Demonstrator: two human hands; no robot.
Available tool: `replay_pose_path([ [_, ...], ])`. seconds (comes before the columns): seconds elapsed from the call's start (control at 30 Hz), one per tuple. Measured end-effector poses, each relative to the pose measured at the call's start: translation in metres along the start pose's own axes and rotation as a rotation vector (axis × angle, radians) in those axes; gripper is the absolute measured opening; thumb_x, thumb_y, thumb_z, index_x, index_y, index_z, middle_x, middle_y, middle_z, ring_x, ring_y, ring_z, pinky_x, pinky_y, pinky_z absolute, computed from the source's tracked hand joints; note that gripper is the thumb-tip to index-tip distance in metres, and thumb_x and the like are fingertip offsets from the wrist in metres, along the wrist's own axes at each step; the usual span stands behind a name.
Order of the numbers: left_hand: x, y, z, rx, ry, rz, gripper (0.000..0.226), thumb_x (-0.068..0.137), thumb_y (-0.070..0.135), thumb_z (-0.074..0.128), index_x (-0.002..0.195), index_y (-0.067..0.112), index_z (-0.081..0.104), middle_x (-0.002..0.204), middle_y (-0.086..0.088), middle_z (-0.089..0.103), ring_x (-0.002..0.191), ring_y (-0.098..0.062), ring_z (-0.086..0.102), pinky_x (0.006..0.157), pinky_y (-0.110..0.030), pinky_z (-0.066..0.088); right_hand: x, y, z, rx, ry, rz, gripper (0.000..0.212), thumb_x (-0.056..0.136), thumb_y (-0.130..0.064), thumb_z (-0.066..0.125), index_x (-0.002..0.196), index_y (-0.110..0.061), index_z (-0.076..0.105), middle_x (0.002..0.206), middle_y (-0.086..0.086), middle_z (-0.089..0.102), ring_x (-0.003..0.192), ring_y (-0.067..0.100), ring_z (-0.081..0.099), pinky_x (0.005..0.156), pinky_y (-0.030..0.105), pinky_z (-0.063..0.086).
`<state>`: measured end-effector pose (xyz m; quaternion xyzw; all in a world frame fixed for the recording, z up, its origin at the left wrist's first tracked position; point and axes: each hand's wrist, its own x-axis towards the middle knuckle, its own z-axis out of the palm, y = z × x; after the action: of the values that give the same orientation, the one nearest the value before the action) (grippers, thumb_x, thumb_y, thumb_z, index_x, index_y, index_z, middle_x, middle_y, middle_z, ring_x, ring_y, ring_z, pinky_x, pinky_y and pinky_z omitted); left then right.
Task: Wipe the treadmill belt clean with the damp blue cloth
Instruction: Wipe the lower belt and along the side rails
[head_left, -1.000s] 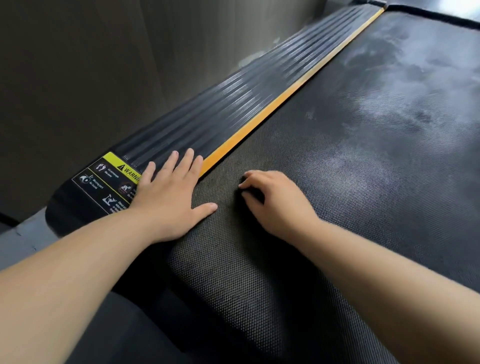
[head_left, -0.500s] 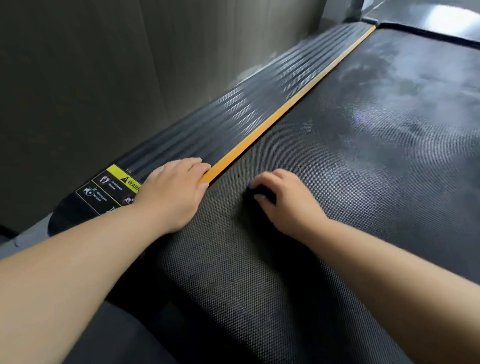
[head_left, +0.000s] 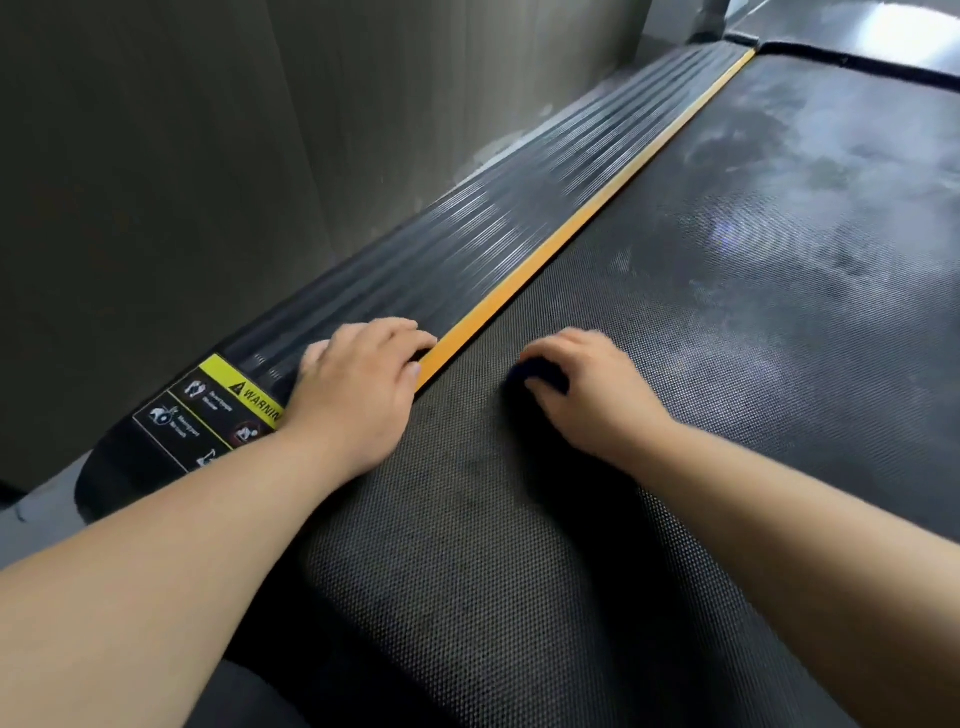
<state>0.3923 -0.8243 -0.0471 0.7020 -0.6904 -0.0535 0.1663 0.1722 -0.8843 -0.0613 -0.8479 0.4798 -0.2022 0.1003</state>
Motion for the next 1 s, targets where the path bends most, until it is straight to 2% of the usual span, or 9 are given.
replay_pose_path([
  [0.1,0.000,0.000,0.001,0.015,-0.029,0.003,0.038,0.100,0.030,0.034,0.134,0.041,0.043,0.146,0.021,0.033,0.135,-0.007,0.023,0.110,-0.039,0.016,0.043,0.043,-0.005,-0.023,0.193,0.404,0.020,0.087,-0.024,0.056,0.103,-0.025,0.067,0.114,0.009,0.056,0.113,0.033,0.045,0.097,0.036,0.040],
  [0.17,0.002,-0.001,0.001,0.015,-0.023,-0.001,0.038,0.100,0.030,0.033,0.134,0.042,0.043,0.146,0.022,0.032,0.135,-0.006,0.023,0.110,-0.038,0.015,0.054,0.047,-0.001,-0.014,0.233,0.513,0.020,0.088,-0.025,0.054,0.103,-0.023,0.066,0.115,0.011,0.054,0.115,0.033,0.043,0.098,0.038,0.040],
  [0.4,0.001,-0.002,0.004,0.015,-0.017,-0.012,0.037,0.099,0.031,0.035,0.133,0.044,0.043,0.146,0.024,0.032,0.135,-0.005,0.023,0.110,-0.036,0.015,-0.003,-0.021,0.005,0.115,-0.055,-0.092,0.021,0.083,-0.023,0.064,0.103,-0.025,0.066,0.105,-0.003,0.059,0.104,0.017,0.050,0.090,0.025,0.037],
  [0.47,0.000,-0.001,0.002,0.012,-0.016,-0.009,0.037,0.099,0.031,0.035,0.133,0.044,0.043,0.146,0.024,0.032,0.135,-0.004,0.023,0.110,-0.036,0.015,0.016,0.000,0.001,0.051,-0.030,-0.030,0.021,0.084,-0.027,0.063,0.105,-0.028,0.065,0.106,-0.001,0.060,0.107,0.021,0.050,0.093,0.031,0.041],
  [0.6,0.000,-0.002,0.003,0.016,-0.014,-0.012,0.037,0.099,0.031,0.034,0.133,0.044,0.043,0.145,0.025,0.032,0.135,-0.004,0.023,0.110,-0.037,0.015,0.065,0.032,0.007,-0.059,0.187,0.589,0.025,0.089,-0.035,0.054,0.112,-0.028,0.062,0.120,0.011,0.052,0.116,0.035,0.040,0.099,0.043,0.035],
  [0.67,0.001,-0.003,0.004,0.017,-0.008,-0.008,0.037,0.099,0.031,0.034,0.132,0.044,0.043,0.145,0.025,0.033,0.134,-0.004,0.023,0.110,-0.037,0.016,0.067,0.011,0.017,-0.082,0.164,0.530,0.028,0.088,-0.032,0.052,0.113,-0.024,0.062,0.119,0.011,0.053,0.114,0.033,0.043,0.098,0.041,0.037],
  [0.83,0.001,-0.003,0.005,0.013,0.012,-0.010,0.037,0.098,0.032,0.035,0.132,0.044,0.044,0.144,0.025,0.034,0.133,-0.003,0.025,0.109,-0.036,0.018,0.021,-0.039,0.024,-0.019,0.023,-0.115,0.019,0.079,-0.023,0.056,0.094,-0.024,0.067,0.098,-0.001,0.062,0.098,0.027,0.053,0.085,0.039,0.044],
  [0.9,0.000,-0.002,0.005,0.013,0.008,-0.007,0.037,0.098,0.032,0.034,0.132,0.044,0.044,0.144,0.025,0.033,0.134,-0.003,0.024,0.109,-0.036,0.017,0.037,-0.023,0.019,-0.069,0.037,-0.024,0.024,0.080,-0.024,0.056,0.103,-0.023,0.063,0.105,0.000,0.059,0.103,0.027,0.050,0.090,0.041,0.043],
  [1.0,0.000,-0.003,0.004,0.013,0.003,-0.002,0.037,0.098,0.032,0.033,0.132,0.044,0.043,0.145,0.025,0.033,0.134,-0.003,0.024,0.109,-0.037,0.016,0.057,0.010,0.009,-0.110,0.129,0.342,0.033,0.087,-0.031,0.053,0.118,-0.021,0.059,0.119,0.008,0.053,0.112,0.032,0.042,0.096,0.041,0.039],
])
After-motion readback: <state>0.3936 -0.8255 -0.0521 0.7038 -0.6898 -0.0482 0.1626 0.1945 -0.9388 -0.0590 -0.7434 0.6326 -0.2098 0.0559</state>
